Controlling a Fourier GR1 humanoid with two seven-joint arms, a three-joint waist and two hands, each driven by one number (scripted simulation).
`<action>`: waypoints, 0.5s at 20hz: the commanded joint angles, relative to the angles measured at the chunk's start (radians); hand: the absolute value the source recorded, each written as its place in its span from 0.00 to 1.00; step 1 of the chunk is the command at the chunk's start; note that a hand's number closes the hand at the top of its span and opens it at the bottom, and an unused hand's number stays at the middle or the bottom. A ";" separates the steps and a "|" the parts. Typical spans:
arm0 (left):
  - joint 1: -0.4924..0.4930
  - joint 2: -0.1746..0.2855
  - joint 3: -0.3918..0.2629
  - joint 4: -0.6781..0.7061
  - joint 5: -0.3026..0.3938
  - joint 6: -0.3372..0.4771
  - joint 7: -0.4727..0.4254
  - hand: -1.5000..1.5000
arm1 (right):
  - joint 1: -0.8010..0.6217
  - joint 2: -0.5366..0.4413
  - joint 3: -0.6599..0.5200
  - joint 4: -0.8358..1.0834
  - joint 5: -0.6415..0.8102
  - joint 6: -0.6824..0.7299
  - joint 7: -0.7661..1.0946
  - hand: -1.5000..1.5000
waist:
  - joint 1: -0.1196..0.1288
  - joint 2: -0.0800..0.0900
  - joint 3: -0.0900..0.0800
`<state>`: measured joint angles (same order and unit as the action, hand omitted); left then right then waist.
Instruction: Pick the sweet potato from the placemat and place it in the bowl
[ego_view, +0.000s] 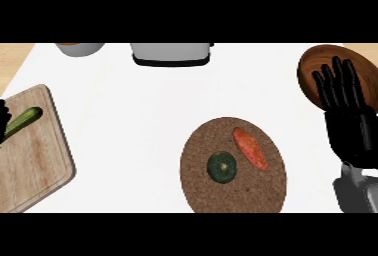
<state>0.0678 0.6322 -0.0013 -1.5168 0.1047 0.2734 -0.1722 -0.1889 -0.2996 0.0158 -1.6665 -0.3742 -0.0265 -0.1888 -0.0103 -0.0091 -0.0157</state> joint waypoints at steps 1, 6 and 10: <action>-0.047 -0.072 -0.047 0.038 0.012 -0.060 -0.040 0.50 | -0.009 -0.054 -0.025 -0.004 -0.011 0.037 0.072 1.00 | 0.004 0.010 0.015; -0.165 -0.194 -0.275 -0.098 0.098 -0.211 0.095 0.50 | -0.019 -0.079 0.117 0.068 0.067 0.095 0.147 1.00 | -0.028 0.018 0.015; -0.213 -0.283 -0.345 -0.074 0.117 -0.218 0.168 0.50 | -0.033 -0.078 0.197 0.212 0.279 0.007 0.159 0.00 | 0.005 0.020 0.016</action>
<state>-0.0666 0.4362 -0.2557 -1.5911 0.1988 0.0905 -0.0757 -0.2071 -0.4279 0.1451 -1.5576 -0.1517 -0.0021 -0.0562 -0.0226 0.0080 -0.0059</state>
